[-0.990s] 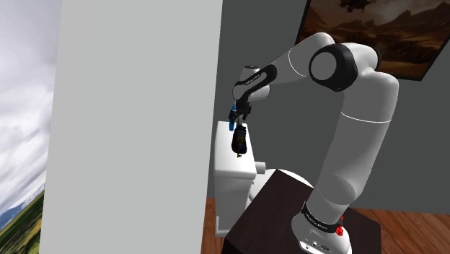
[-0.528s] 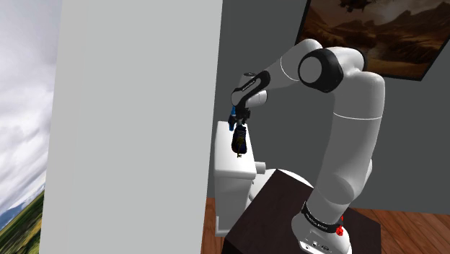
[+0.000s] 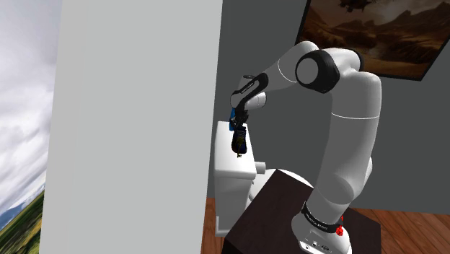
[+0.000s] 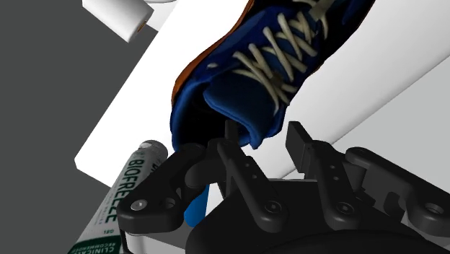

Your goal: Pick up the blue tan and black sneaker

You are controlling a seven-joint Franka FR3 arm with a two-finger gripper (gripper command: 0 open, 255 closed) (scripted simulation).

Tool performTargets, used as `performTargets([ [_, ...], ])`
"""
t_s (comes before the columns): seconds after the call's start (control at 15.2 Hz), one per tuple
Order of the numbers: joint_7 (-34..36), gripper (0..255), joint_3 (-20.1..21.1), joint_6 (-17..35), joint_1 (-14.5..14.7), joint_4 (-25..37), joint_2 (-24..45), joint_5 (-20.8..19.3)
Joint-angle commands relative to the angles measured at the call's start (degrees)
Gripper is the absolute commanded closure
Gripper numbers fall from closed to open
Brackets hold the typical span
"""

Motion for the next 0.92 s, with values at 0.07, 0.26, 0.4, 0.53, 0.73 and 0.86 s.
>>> performTargets([
  [0.07,0.04,255,0.04,-0.02,0.05,-0.07,0.04,-0.01],
  [0.26,-0.02,255,0.01,-0.06,0.02,-0.13,-0.06,-0.02],
  [0.4,0.24,255,-0.21,-1.38,0.19,0.13,-1.16,-0.46],
  [0.53,0.49,255,-0.40,-2.72,0.34,0.44,-2.21,-0.88],
  [0.73,0.84,255,-0.64,-4.75,0.54,0.99,-3.73,-1.48],
  [0.86,1.06,255,-0.77,-6.12,0.66,1.43,-4.70,-1.86],
])
